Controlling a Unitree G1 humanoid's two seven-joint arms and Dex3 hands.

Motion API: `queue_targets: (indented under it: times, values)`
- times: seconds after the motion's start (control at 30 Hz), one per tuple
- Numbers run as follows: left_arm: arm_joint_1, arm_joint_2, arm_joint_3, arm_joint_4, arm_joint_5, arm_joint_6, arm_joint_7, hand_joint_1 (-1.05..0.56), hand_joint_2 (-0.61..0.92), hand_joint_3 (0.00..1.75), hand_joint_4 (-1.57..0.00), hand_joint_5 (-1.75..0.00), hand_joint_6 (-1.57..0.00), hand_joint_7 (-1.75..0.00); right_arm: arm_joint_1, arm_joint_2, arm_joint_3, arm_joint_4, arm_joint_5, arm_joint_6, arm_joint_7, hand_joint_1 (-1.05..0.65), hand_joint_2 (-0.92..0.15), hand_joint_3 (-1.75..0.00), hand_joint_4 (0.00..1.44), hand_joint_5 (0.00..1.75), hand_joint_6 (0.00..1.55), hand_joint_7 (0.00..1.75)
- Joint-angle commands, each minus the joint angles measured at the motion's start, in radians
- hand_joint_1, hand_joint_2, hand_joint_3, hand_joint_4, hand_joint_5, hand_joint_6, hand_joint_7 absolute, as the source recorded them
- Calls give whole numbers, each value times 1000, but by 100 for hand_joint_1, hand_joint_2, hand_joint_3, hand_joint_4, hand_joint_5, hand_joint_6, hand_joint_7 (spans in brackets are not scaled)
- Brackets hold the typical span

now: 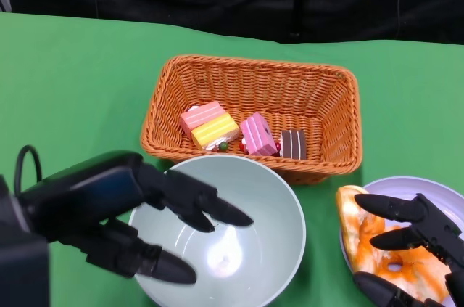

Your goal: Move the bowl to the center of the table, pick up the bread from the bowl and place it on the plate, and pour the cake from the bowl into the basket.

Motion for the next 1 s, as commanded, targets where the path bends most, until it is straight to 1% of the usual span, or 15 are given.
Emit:
queue_targets:
  times: [0.03,0.23,0.27,0.3,0.33,0.37,0.4,0.43,0.5,0.6,0.63,0.67,0.7,0.77,1.0]
  values:
    - [44,-55,37,-38,-56,72,69,-30,92,11,-67,-110,-74,-57,5,-14,26,-13,17,-41,13,-42,-92,-24,27,107,21,75]
    - [52,-74,47,-58,-61,107,76,-29,92,11,-65,-116,-71,-64,5,-16,28,-14,21,-39,12,-42,-92,-24,26,108,21,77]
    - [55,-78,48,-60,-65,112,78,-29,92,11,-64,-117,-68,-69,6,-16,28,-15,22,-38,12,-42,-92,-24,26,108,21,77]
    - [133,-158,42,-89,-87,169,170,-29,92,11,-64,-118,-67,-71,11,-16,40,-11,36,-45,16,-42,-92,-24,25,108,20,77]
    - [206,-234,33,-120,-106,230,261,-26,85,26,-66,-127,-66,-84,15,-13,53,-6,53,-52,17,-39,-92,-23,24,108,20,77]
    - [257,-286,26,-145,-118,277,328,-21,63,74,-67,-138,-62,-104,18,-13,61,-2,65,-57,17,-36,-92,-23,24,109,20,78]
    - [285,-317,21,-164,-123,310,369,-19,52,96,-68,-141,-60,-112,20,-14,66,0,73,-60,16,-35,-92,-23,24,109,21,78]
    - [307,-339,17,-179,-131,346,397,-18,46,107,-68,-143,-59,-116,22,-11,74,1,88,-61,14,-35,-92,-23,24,109,21,79]
    - [350,-383,8,-199,-143,407,444,-16,47,120,-67,-153,-55,-130,28,-1,92,8,128,-60,12,-29,-92,-23,26,111,22,80]
    - [400,-429,-7,-225,-145,474,503,-13,48,124,-66,-161,-55,-138,28,12,115,28,166,-78,-5,-24,-91,-24,28,117,25,84]
    - [419,-443,-13,-236,-145,497,524,-9,52,124,-66,-165,-58,-140,26,17,124,38,175,-91,-14,-20,-90,-29,34,121,29,91]
    - [443,-455,-20,-240,-148,504,535,-7,54,123,-66,-168,-60,-141,22,24,132,53,186,-109,-25,-18,-83,-43,37,124,30,98]
    - [462,-458,-29,-240,-137,495,537,-3,57,123,-68,-172,-64,-143,19,29,138,64,195,-125,-33,-15,-72,-65,40,129,33,105]
    - [478,-457,-37,-237,-122,476,533,-1,57,126,-72,-174,-69,-145,17,32,142,76,204,-144,-41,-13,-62,-84,42,134,35,111]
    - [488,-459,-44,-231,-100,453,525,-1,54,130,-75,-175,-72,-144,16,26,145,85,211,-160,-53,-12,-58,-93,43,136,37,113]
